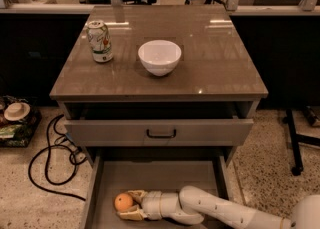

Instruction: Place orange into middle drawer

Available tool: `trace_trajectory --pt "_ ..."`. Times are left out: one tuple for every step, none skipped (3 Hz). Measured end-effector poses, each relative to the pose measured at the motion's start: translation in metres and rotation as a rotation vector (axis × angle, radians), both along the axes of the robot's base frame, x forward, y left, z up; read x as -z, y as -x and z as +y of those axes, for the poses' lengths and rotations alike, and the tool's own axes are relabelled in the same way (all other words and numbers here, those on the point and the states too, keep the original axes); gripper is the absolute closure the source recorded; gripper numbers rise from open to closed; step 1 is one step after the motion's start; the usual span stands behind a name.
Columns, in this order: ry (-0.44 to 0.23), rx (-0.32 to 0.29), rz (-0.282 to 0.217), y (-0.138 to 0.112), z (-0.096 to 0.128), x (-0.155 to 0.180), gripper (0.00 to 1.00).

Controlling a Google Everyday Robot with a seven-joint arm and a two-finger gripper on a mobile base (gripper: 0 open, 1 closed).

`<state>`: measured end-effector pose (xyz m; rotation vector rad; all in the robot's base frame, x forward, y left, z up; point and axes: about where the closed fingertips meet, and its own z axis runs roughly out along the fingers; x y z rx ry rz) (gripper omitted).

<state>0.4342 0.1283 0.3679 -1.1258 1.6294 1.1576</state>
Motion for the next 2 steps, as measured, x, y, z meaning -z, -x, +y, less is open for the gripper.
trace_trajectory --pt "-0.002 -0.003 0.001 0.0009 0.0015 -0.0002 0.0" --pt "-0.002 -0.003 0.001 0.0009 0.0015 -0.0002 0.0"
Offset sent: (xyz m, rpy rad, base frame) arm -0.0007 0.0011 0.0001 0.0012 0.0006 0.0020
